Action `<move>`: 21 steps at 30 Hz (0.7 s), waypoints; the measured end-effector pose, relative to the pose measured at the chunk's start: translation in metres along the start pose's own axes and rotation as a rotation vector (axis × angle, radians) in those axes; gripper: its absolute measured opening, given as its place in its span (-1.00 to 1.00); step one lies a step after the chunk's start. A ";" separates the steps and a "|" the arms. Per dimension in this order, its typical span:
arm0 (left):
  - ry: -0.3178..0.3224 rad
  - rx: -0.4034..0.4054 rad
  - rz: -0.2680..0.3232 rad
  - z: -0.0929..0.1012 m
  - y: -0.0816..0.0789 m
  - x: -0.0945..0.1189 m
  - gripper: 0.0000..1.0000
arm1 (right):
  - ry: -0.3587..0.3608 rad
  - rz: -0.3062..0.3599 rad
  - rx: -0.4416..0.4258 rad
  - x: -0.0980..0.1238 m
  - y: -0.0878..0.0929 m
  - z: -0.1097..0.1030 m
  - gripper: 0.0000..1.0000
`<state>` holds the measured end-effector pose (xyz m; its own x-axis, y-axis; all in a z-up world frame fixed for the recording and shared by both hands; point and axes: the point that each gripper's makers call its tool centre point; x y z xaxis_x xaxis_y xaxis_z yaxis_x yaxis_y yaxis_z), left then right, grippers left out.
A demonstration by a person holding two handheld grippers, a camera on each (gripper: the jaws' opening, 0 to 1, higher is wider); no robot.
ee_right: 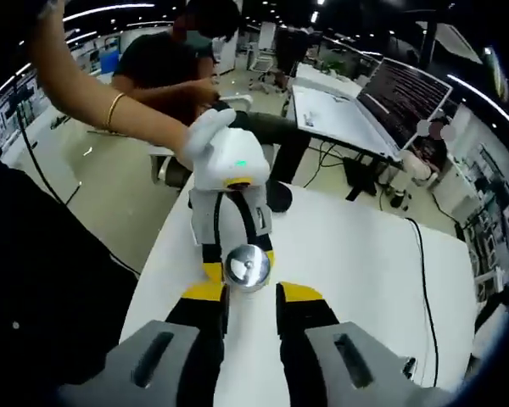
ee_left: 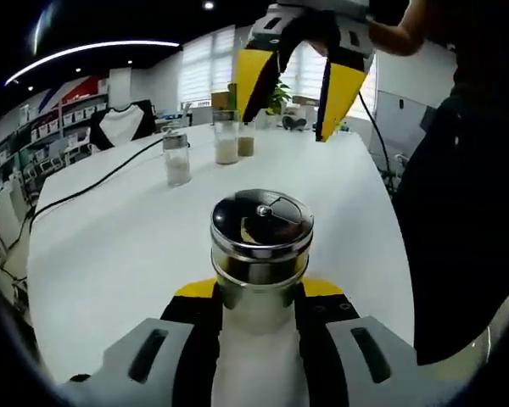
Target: Rotate the seasoning bottle until the label or dispensing opening points toward the visible target arrow and the bottle remains upright within the marked orientation range
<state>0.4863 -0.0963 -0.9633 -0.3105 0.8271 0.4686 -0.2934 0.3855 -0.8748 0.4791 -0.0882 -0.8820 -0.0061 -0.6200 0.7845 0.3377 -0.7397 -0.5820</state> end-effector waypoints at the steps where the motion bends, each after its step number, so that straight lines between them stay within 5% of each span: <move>1: 0.010 -0.005 -0.002 0.001 0.001 0.000 -0.29 | -0.013 -0.007 0.020 -0.005 -0.001 0.000 -0.54; 12: 0.059 -0.026 -0.017 0.005 0.001 0.000 -0.29 | -0.168 -0.093 0.142 -0.037 -0.005 -0.010 -0.43; 16: 0.056 -0.020 -0.010 0.005 0.001 0.000 -0.28 | -0.173 -0.104 0.178 -0.038 -0.004 -0.013 -0.46; 21: -0.023 0.040 0.025 0.005 0.003 -0.001 -0.28 | -0.171 -0.124 0.070 -0.039 -0.001 -0.012 -0.46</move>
<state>0.4816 -0.0979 -0.9655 -0.3390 0.8265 0.4495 -0.3207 0.3477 -0.8811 0.4680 -0.0661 -0.9141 0.1060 -0.4674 0.8777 0.4091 -0.7840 -0.4669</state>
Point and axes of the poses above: the point that each gripper's makers call its tool centre point, and the gripper's own axes: x roughly backward along the fingers, z roughly to its right, y roughly out of its underside, and after that the axes turned 8 degrees about y, right-handed
